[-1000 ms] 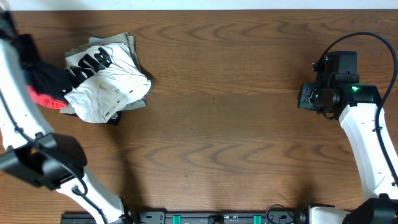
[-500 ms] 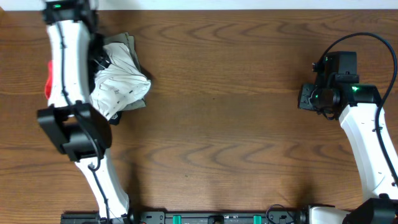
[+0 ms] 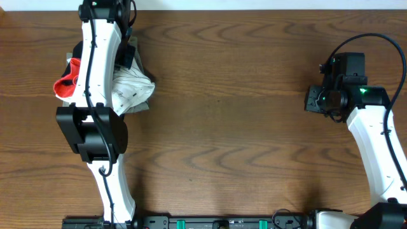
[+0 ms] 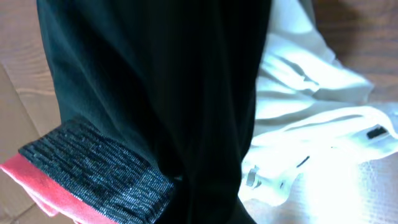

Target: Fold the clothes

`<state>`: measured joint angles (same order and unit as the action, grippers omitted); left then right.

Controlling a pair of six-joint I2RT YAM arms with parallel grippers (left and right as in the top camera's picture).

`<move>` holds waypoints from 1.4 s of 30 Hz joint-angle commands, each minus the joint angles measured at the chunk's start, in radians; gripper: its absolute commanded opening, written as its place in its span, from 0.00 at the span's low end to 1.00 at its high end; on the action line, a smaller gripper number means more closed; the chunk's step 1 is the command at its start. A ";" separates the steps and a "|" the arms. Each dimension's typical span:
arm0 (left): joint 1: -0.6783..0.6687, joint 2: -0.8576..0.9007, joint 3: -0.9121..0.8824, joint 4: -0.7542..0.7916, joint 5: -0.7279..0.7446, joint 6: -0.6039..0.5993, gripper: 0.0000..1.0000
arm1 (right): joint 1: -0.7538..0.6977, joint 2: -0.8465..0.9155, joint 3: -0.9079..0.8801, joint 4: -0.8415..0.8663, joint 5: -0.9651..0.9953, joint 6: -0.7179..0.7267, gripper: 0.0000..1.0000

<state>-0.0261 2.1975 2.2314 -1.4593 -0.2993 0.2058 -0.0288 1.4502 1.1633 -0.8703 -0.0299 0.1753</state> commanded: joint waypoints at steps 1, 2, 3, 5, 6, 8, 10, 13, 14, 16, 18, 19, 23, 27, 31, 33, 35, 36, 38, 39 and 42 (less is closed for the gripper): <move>0.001 -0.009 -0.007 -0.028 -0.001 -0.029 0.06 | -0.004 0.005 0.005 0.002 -0.003 0.011 0.42; 0.001 -0.009 -0.007 -0.033 0.002 -0.033 0.10 | -0.004 0.005 0.005 0.002 -0.003 0.011 0.42; 0.001 -0.009 -0.007 -0.041 0.003 -0.041 0.17 | -0.004 0.005 0.005 0.002 -0.003 0.011 0.42; 0.001 -0.010 -0.007 -0.052 0.016 -0.058 0.25 | -0.004 0.005 0.005 0.003 -0.003 0.011 0.42; 0.001 -0.010 -0.007 -0.051 0.045 -0.058 0.25 | -0.004 0.005 0.005 0.005 -0.001 0.011 0.42; 0.001 -0.010 -0.007 -0.055 0.105 -0.058 0.30 | -0.004 0.005 0.005 0.007 0.005 0.010 0.43; 0.001 -0.012 -0.007 -0.067 0.125 -0.058 0.37 | -0.004 0.005 0.005 0.007 0.007 0.010 0.43; 0.001 -0.029 -0.007 -0.067 0.128 -0.058 0.45 | -0.004 0.005 0.005 0.007 0.011 0.010 0.43; 0.001 -0.042 -0.007 -0.061 0.127 -0.058 0.45 | -0.004 0.005 0.005 0.007 0.016 0.010 0.43; 0.002 -0.077 -0.007 -0.036 0.127 -0.058 0.46 | -0.004 0.005 0.005 0.007 0.027 0.010 0.43; 0.003 -0.117 -0.007 0.000 0.127 -0.058 0.50 | -0.004 0.005 0.005 0.010 0.030 0.010 0.43; 0.005 -0.142 -0.007 0.027 0.126 -0.058 0.52 | -0.004 0.005 0.005 0.013 0.030 0.010 0.43; 0.016 -0.229 -0.007 0.172 0.123 -0.058 0.57 | -0.004 0.005 0.005 0.027 0.029 0.010 0.44; 0.051 -0.256 -0.007 0.331 0.123 -0.058 0.65 | -0.003 0.005 0.005 0.034 0.029 0.010 0.44; 0.120 -0.220 -0.007 0.393 0.124 -0.059 0.66 | -0.004 0.005 0.005 0.031 0.029 0.010 0.44; 0.156 -0.186 -0.007 0.399 0.133 -0.059 0.66 | -0.004 0.005 0.005 0.029 0.029 0.011 0.44; 0.191 -0.142 -0.007 0.399 0.151 -0.058 0.66 | -0.004 0.005 0.005 0.029 0.029 0.011 0.44; 0.206 -0.120 -0.007 0.397 0.163 -0.058 0.65 | -0.004 0.005 0.005 0.029 0.028 0.011 0.44; 0.228 -0.082 -0.007 0.380 0.203 -0.058 0.64 | -0.004 0.005 0.005 0.028 0.025 0.011 0.44; 0.236 -0.070 -0.007 0.364 0.236 -0.058 0.64 | -0.003 0.005 0.005 0.025 0.025 0.011 0.44; 0.245 -0.060 -0.007 0.308 0.311 -0.058 0.62 | -0.003 0.005 0.005 0.018 0.025 0.011 0.44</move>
<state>0.2203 2.1452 2.2204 -1.1210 -0.0868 0.1535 -0.0288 1.4502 1.1633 -0.8474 -0.0093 0.1753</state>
